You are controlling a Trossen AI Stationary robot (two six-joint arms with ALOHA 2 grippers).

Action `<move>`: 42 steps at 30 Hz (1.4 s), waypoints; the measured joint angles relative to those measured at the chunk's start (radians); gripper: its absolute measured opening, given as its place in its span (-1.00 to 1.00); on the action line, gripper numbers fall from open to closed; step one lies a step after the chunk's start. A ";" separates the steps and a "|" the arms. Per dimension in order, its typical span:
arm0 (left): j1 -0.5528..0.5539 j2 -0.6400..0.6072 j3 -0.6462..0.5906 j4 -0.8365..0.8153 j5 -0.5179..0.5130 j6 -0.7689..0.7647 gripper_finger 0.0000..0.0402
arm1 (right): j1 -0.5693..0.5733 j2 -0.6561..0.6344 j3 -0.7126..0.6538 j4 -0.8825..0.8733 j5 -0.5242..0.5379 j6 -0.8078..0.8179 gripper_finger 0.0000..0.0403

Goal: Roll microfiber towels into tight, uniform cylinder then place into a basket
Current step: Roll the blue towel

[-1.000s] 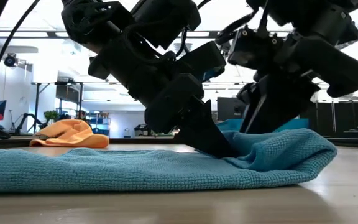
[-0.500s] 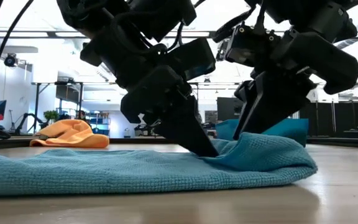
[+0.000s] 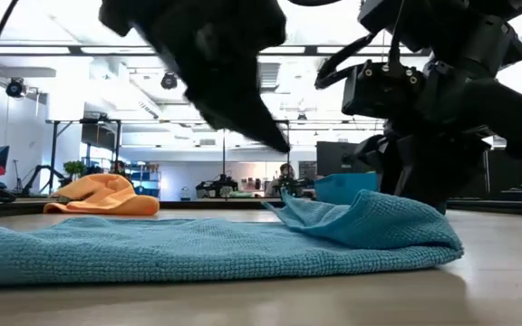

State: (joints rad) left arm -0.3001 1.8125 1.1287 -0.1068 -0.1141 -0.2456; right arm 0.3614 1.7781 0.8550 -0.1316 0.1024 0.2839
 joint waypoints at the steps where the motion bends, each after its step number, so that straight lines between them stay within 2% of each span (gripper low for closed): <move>1: -0.003 0.003 -0.016 0.001 0.000 -0.010 -1.00 | 0.000 0.006 0.003 0.007 0.001 -0.001 -0.37; 5: -0.008 0.057 -0.055 0.065 0.001 -0.027 -1.00 | 0.000 0.015 0.009 0.017 0.003 -0.004 -0.37; 12: -0.007 0.115 -0.024 0.194 0.000 -0.028 -1.00 | 0.000 0.023 0.008 0.058 -0.004 0.001 -0.38; 25: -0.009 0.183 -0.021 0.210 0.012 -0.004 -1.00 | 0.000 0.030 0.028 0.069 -0.012 -0.003 -0.42; 42: -0.009 0.187 -0.013 0.202 0.023 -0.003 -1.00 | 0.000 0.050 0.157 0.038 -0.008 0.002 -0.45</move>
State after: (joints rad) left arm -0.3095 1.9999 1.1152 0.0952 -0.0910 -0.2481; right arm 0.3614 1.8276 1.0117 -0.0935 0.0942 0.2863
